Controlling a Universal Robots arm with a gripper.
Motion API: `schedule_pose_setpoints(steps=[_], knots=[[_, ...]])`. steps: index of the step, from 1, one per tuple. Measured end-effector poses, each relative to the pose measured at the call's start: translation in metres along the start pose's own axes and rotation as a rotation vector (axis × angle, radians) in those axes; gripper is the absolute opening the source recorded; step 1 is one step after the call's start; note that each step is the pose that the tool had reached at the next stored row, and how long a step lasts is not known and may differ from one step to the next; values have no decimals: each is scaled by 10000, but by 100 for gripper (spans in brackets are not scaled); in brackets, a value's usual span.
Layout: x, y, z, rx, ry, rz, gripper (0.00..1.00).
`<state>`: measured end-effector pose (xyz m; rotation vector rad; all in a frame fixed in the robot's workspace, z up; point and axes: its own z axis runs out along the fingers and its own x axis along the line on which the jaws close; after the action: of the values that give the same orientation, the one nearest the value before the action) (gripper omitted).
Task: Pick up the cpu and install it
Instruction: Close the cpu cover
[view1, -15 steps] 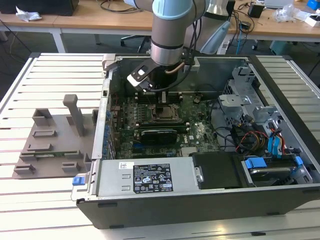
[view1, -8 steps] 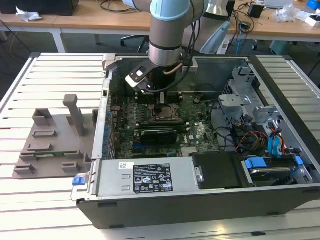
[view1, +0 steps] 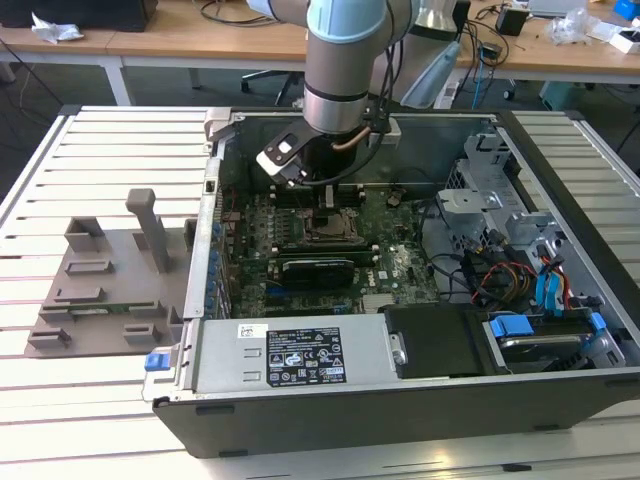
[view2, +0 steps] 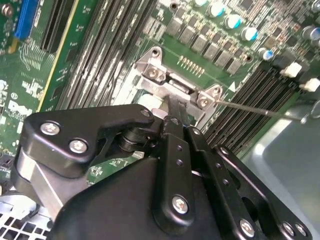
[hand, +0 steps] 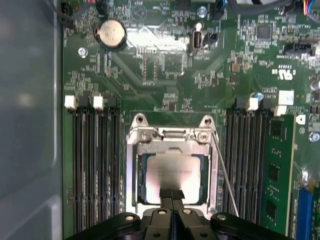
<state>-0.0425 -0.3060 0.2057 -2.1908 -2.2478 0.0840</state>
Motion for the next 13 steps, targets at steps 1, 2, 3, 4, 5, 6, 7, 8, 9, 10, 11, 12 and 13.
schedule_pose_setpoints(steps=[1, 2, 3, 4, 5, 6, 7, 8, 9, 10, 11, 12, 13], knots=[[0, 16, -6, 0, 1, 1, 11], [-1, 30, -13, 1, 0, 2, 11], [-2, 54, -28, 3, 0, 2, 11], [-4, 78, -54, 6, 0, 1, 11], [-5, 87, -87, 6, 0, 1, 11], [-6, 88, -109, 5, 1, 2, 11], [-7, 87, -136, 7, 0, 3, 11], [-8, 86, -155, 7, -1, 3, 11], [-13, 81, -292, 6, -1, 1, 11], [-16, 78, -373, 6, 0, 2, 11], [-22, 71, -543, 6, 0, 1, 11], [-27, 66, -688, 6, 0, 2, 11], [-28, 65, -714, 6, 0, 1, 11]])
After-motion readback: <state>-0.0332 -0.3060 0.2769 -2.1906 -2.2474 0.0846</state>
